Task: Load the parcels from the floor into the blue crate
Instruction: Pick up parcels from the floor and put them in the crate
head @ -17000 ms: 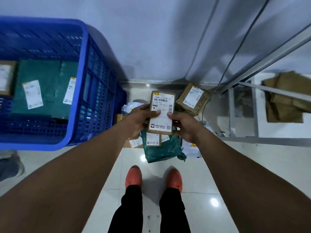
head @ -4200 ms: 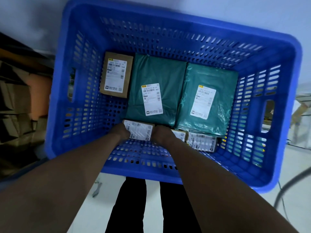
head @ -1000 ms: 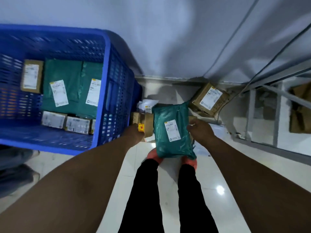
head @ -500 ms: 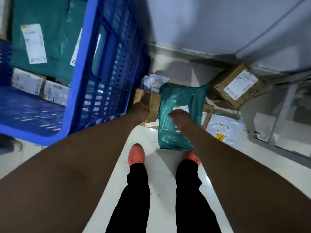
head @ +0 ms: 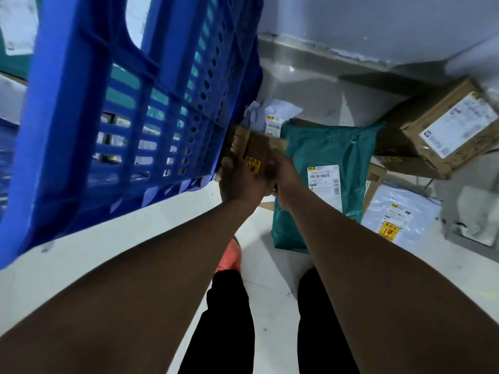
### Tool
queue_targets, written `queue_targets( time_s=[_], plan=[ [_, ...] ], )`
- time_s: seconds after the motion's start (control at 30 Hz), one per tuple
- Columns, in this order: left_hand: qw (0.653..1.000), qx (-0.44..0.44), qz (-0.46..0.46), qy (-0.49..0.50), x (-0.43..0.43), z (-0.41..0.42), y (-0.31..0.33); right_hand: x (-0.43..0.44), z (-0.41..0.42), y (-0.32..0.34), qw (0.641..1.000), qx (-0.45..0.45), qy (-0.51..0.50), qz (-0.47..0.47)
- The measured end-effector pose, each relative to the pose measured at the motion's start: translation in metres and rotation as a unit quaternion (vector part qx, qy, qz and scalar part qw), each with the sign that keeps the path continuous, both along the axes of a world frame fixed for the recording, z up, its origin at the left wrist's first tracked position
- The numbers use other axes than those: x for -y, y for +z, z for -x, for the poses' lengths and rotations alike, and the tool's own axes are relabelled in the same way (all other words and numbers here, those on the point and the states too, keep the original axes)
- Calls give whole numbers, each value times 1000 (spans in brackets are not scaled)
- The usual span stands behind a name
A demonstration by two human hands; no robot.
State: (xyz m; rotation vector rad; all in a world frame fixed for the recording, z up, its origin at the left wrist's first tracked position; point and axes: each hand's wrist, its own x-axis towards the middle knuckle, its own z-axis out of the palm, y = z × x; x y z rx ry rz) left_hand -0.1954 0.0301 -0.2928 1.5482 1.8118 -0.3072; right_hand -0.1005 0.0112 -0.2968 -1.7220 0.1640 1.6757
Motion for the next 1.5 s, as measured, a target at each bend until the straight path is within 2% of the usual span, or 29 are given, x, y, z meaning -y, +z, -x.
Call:
queue_targets(
  time_s=[0.1, 0.23, 0.37, 0.47, 0.57, 0.63, 0.7, 0.77, 0.83, 0.9, 1.0, 1.1, 1.17, 1.2, 1.3, 1.37, 1.43, 1.5],
  plan=[
    [997, 64, -7, -41, 7, -2, 6, 11, -1, 2, 999, -29, -11, 8],
    [989, 115, 16, -93, 18, -16, 31, 21, -13, 23, 998, -4, -18, 62],
    [987, 148, 54, 17, 17, -30, 63, 34, -37, 48, 986, 39, 37, 160],
    [976, 177, 38, 117, 10, -43, 84, 42, -47, 72, 989, 17, 34, 143],
    [967, 170, 32, 189, 4, -59, 105, 51, -53, 103, 992, -42, 0, 123],
    [968, 157, 32, 195, -2, -70, 118, 60, -60, 110, 990, -87, -43, 104],
    [974, 149, 42, 164, -7, -81, 129, 67, -66, 121, 989, -91, -89, 81],
    [983, 136, 45, 116, -7, -91, 141, 68, -69, 129, 991, -32, -113, 68],
    [985, 146, 29, 88, -4, -99, 152, 62, -72, 142, 988, 85, -102, 76],
    [975, 195, 18, 108, 1, -107, 163, 55, -75, 153, 976, 198, -69, 59],
    [940, 279, 71, 185, 8, -120, 184, 42, -78, 186, 951, 302, -61, 7],
    [870, 375, 131, 293, 8, -128, 200, 33, -81, 204, 937, 334, -75, -70],
    [845, 394, 140, 334, 4, -125, 207, 28, -84, 211, 934, 339, -71, -81],
    [845, 389, 132, 342, 1, -121, 211, 26, -86, 214, 935, 339, -69, -82],
    [881, 356, 77, 302, -12, -110, 231, 24, -90, 222, 927, 367, -28, -67],
    [885, 370, 75, 273, -24, -103, 248, 24, -93, 231, 941, 324, -27, -87],
    [877, 398, 90, 253, -38, -91, 266, 23, -96, 241, 968, 207, -42, -134],
    [872, 429, 102, 215, -55, -73, 287, 19, -96, 259, 977, 116, -37, -177]
  ],
)
